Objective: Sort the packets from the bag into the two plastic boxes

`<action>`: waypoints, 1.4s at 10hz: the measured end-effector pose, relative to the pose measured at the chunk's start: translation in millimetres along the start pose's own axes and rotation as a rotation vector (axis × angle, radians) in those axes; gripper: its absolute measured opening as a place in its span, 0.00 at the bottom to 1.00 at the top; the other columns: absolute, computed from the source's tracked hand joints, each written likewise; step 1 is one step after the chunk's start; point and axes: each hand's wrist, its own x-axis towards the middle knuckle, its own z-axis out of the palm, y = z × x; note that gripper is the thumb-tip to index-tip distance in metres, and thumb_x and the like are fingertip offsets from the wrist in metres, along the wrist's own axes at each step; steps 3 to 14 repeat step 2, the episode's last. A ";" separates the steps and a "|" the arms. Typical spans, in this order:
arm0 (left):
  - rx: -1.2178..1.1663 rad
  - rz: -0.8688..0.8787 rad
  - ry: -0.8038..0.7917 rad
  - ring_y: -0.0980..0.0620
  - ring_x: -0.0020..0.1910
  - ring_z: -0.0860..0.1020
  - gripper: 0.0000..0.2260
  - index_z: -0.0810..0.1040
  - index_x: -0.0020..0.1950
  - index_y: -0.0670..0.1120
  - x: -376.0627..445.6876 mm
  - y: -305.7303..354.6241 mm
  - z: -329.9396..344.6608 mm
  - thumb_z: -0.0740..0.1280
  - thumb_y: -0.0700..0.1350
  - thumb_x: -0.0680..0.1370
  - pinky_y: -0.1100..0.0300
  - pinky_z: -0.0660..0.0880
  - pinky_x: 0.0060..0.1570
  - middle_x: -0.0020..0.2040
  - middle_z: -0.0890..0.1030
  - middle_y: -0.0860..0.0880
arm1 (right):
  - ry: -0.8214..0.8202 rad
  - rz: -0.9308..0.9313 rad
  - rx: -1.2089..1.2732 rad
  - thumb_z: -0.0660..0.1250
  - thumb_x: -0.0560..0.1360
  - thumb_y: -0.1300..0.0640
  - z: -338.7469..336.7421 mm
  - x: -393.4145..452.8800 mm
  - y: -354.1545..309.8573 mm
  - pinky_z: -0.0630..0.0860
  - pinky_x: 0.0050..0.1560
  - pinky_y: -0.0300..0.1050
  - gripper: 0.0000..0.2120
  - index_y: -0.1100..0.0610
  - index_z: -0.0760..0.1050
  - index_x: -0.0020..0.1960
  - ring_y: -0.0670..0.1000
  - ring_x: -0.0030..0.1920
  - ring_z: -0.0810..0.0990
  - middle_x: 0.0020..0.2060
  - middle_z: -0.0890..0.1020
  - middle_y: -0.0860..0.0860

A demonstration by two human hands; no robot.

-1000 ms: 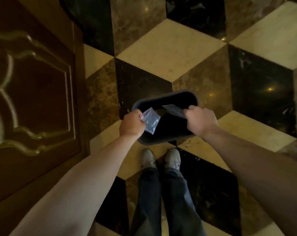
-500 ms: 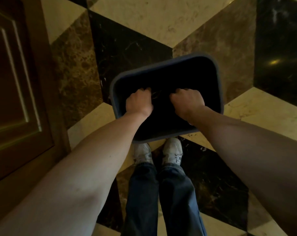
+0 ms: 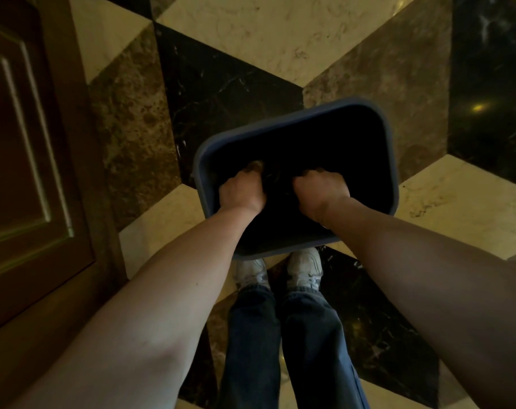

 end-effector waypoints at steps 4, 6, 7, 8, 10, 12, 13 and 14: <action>-0.005 -0.023 0.000 0.41 0.57 0.78 0.14 0.75 0.61 0.50 -17.4 6.5 -20.4 0.65 0.51 0.77 0.50 0.74 0.48 0.58 0.79 0.45 | 0.038 -0.006 0.034 0.64 0.76 0.50 -18.4 -18.1 1.0 0.73 0.53 0.52 0.19 0.53 0.72 0.65 0.58 0.62 0.73 0.61 0.76 0.55; -0.005 -0.023 0.000 0.41 0.57 0.78 0.14 0.75 0.61 0.50 -17.4 6.5 -20.4 0.65 0.51 0.77 0.50 0.74 0.48 0.58 0.79 0.45 | 0.038 -0.006 0.034 0.64 0.76 0.50 -18.4 -18.1 1.0 0.73 0.53 0.52 0.19 0.53 0.72 0.65 0.58 0.62 0.73 0.61 0.76 0.55; -0.005 -0.023 0.000 0.41 0.57 0.78 0.14 0.75 0.61 0.50 -17.4 6.5 -20.4 0.65 0.51 0.77 0.50 0.74 0.48 0.58 0.79 0.45 | 0.038 -0.006 0.034 0.64 0.76 0.50 -18.4 -18.1 1.0 0.73 0.53 0.52 0.19 0.53 0.72 0.65 0.58 0.62 0.73 0.61 0.76 0.55; -0.005 -0.023 0.000 0.41 0.57 0.78 0.14 0.75 0.61 0.50 -17.4 6.5 -20.4 0.65 0.51 0.77 0.50 0.74 0.48 0.58 0.79 0.45 | 0.038 -0.006 0.034 0.64 0.76 0.50 -18.4 -18.1 1.0 0.73 0.53 0.52 0.19 0.53 0.72 0.65 0.58 0.62 0.73 0.61 0.76 0.55; -0.005 -0.023 0.000 0.41 0.57 0.78 0.14 0.75 0.61 0.50 -17.4 6.5 -20.4 0.65 0.51 0.77 0.50 0.74 0.48 0.58 0.79 0.45 | 0.038 -0.006 0.034 0.64 0.76 0.50 -18.4 -18.1 1.0 0.73 0.53 0.52 0.19 0.53 0.72 0.65 0.58 0.62 0.73 0.61 0.76 0.55; -0.005 -0.023 0.000 0.41 0.57 0.78 0.14 0.75 0.61 0.50 -17.4 6.5 -20.4 0.65 0.51 0.77 0.50 0.74 0.48 0.58 0.79 0.45 | 0.038 -0.006 0.034 0.64 0.76 0.50 -18.4 -18.1 1.0 0.73 0.53 0.52 0.19 0.53 0.72 0.65 0.58 0.62 0.73 0.61 0.76 0.55; -0.005 -0.023 0.000 0.41 0.57 0.78 0.14 0.75 0.61 0.50 -17.4 6.5 -20.4 0.65 0.51 0.77 0.50 0.74 0.48 0.58 0.79 0.45 | 0.038 -0.006 0.034 0.64 0.76 0.50 -18.4 -18.1 1.0 0.73 0.53 0.52 0.19 0.53 0.72 0.65 0.58 0.62 0.73 0.61 0.76 0.55; -0.005 -0.023 0.000 0.41 0.57 0.78 0.14 0.75 0.61 0.50 -17.4 6.5 -20.4 0.65 0.51 0.77 0.50 0.74 0.48 0.58 0.79 0.45 | 0.038 -0.006 0.034 0.64 0.76 0.50 -18.4 -18.1 1.0 0.73 0.53 0.52 0.19 0.53 0.72 0.65 0.58 0.62 0.73 0.61 0.76 0.55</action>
